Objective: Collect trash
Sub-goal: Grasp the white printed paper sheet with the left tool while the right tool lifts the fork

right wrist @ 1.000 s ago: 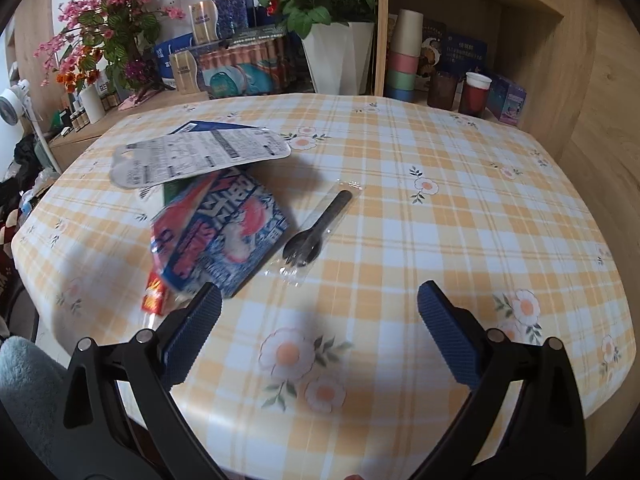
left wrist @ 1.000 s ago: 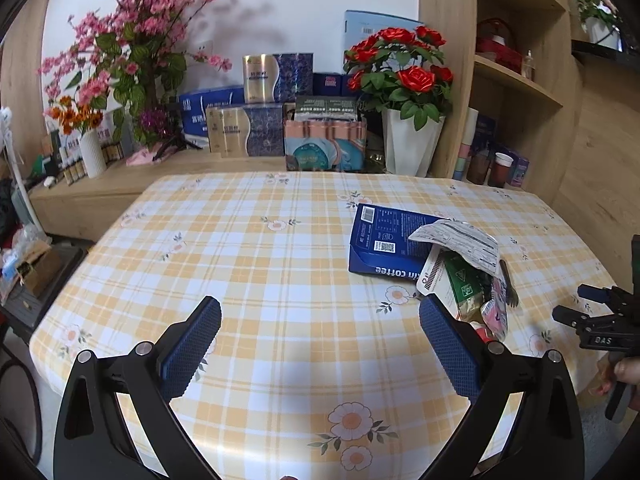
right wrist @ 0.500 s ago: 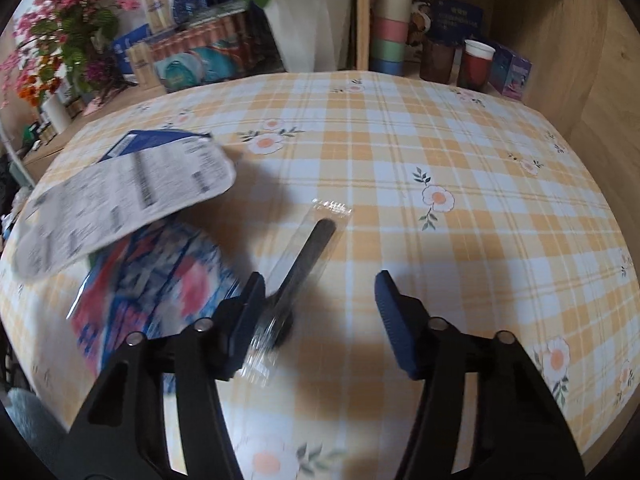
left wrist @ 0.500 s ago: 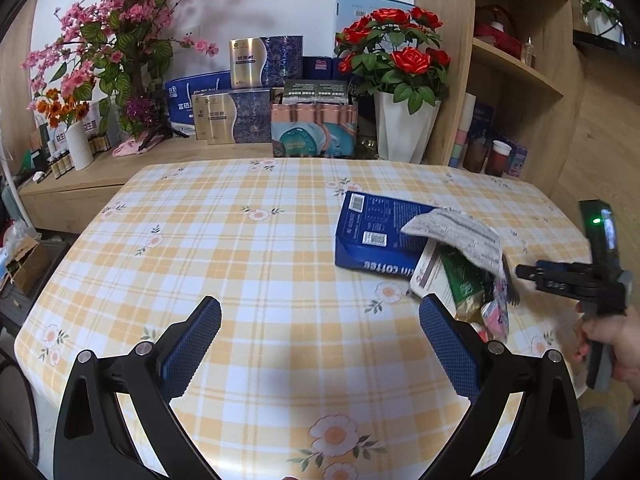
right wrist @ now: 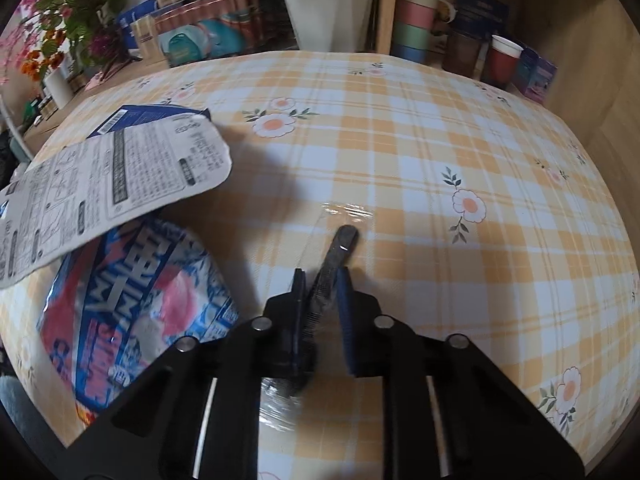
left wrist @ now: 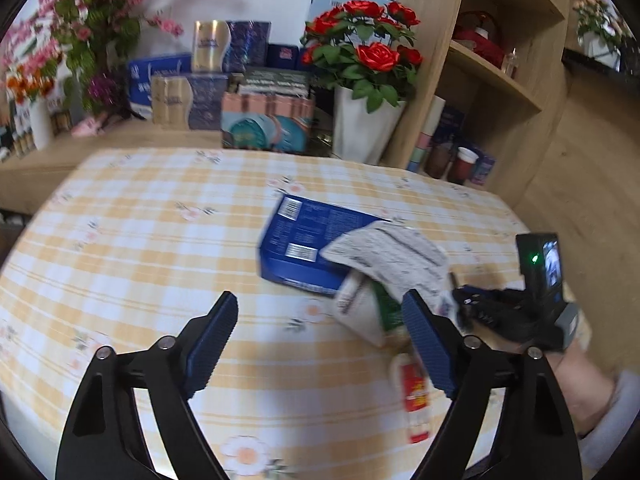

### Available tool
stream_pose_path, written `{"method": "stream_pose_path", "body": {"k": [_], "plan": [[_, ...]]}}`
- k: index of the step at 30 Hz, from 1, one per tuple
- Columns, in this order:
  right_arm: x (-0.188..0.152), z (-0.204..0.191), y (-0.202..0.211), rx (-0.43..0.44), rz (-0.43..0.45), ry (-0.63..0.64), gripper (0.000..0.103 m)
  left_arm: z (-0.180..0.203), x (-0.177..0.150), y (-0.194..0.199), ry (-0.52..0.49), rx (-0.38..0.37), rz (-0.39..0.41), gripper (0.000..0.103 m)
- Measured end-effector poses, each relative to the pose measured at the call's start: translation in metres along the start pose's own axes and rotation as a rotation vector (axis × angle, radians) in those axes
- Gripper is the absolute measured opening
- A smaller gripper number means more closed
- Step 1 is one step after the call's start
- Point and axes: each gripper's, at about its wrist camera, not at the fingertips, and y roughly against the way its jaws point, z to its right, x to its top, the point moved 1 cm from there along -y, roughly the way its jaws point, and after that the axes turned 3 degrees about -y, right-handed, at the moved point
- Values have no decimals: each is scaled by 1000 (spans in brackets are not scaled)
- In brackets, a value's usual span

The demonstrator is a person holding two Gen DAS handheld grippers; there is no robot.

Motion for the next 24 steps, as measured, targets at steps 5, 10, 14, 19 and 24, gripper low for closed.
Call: {"method": "stream_pose_path", "body": {"k": [5, 10, 14, 19, 24], "plan": [[-8, 10, 8, 49, 16, -38, 14, 10, 3, -12, 55, -56, -33, 68], [-15, 15, 21, 83, 49, -74, 5, 14, 8, -29, 139, -128, -69, 61], [-19, 16, 29, 102, 64, -79, 5, 16, 11, -43, 230, -204, -107, 57], [-23, 16, 37, 133, 88, -86, 5, 14, 11, -62, 324, -234, -148, 52], [-30, 13, 46, 153, 102, -83, 5, 5, 7, -88, 394, -261, -207, 42]]}}
